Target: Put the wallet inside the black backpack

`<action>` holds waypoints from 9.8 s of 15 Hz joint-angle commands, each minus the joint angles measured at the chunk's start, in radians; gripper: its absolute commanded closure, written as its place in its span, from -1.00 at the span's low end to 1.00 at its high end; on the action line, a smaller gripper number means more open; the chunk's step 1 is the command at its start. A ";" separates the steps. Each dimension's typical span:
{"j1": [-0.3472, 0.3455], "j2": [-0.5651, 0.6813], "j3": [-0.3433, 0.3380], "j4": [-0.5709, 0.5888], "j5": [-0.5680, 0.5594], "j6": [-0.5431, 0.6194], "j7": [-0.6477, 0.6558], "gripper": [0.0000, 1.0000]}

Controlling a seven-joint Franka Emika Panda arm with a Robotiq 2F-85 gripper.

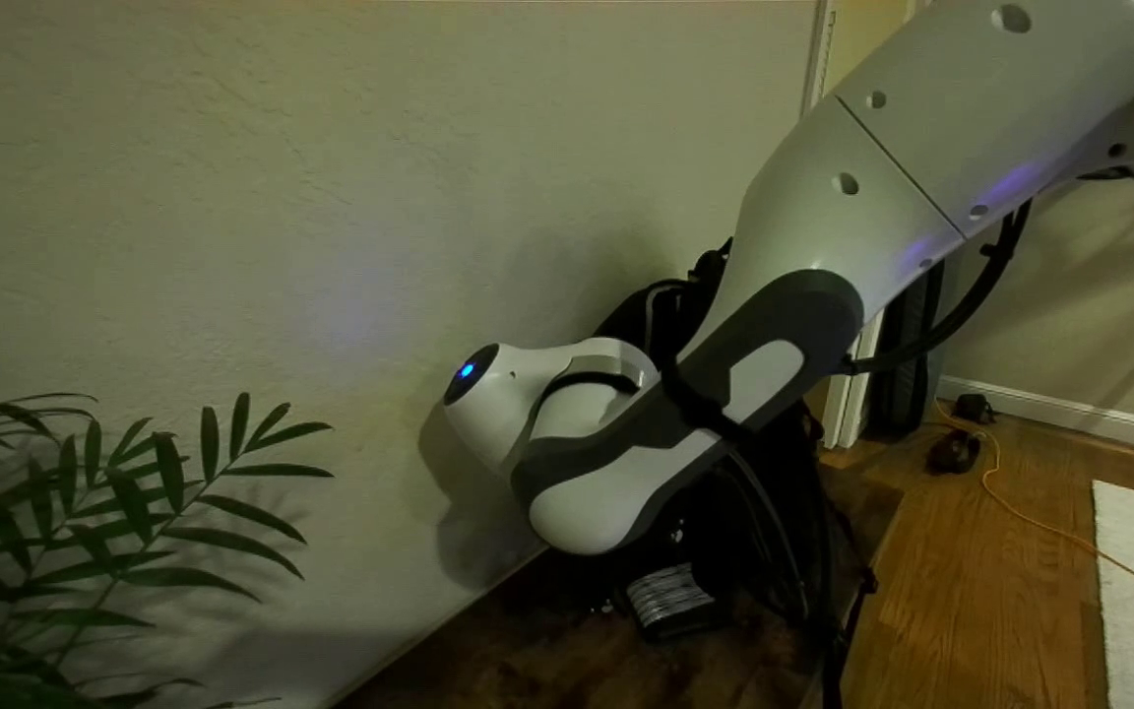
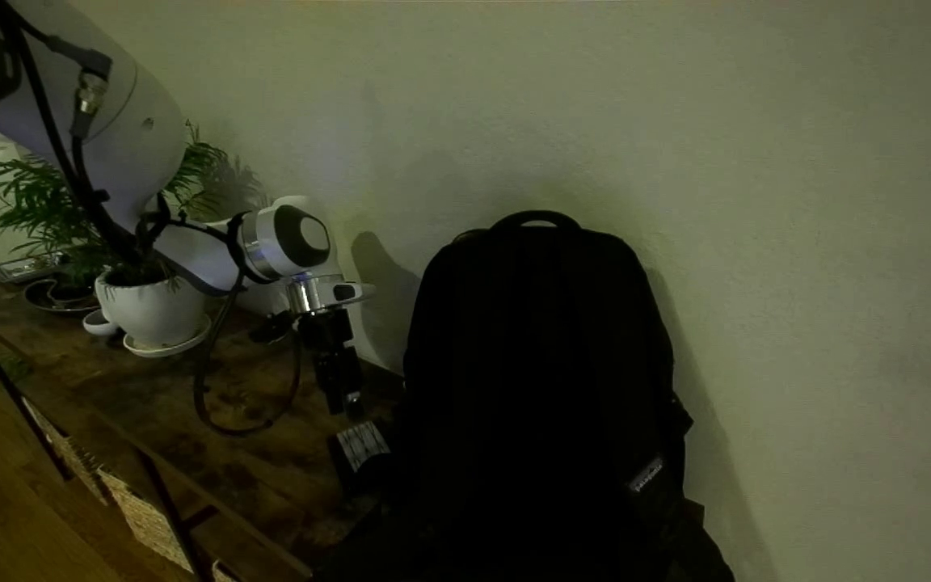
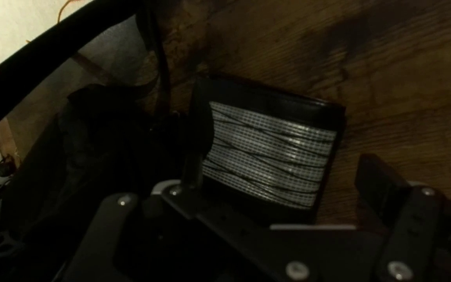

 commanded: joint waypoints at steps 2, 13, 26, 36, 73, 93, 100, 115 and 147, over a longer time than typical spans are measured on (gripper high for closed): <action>-0.009 0.034 -0.010 0.052 0.025 -0.042 -0.040 -1.00; -0.019 0.074 -0.015 0.102 0.034 -0.048 -0.074 -1.00; -0.025 0.124 -0.024 0.160 0.042 -0.096 -0.109 -1.00; -0.029 0.147 -0.036 0.203 0.039 -0.118 -0.134 -1.00; -0.037 0.172 -0.028 0.249 0.023 -0.111 -0.134 0.58; -0.032 0.197 -0.038 0.293 0.028 -0.127 -0.096 -1.00; -0.023 0.225 -0.043 0.311 0.024 -0.146 -0.070 -1.00; -0.024 0.224 -0.066 0.307 0.014 -0.187 -0.068 -1.00; -0.016 0.216 -0.086 0.270 0.007 -0.184 -0.020 -1.00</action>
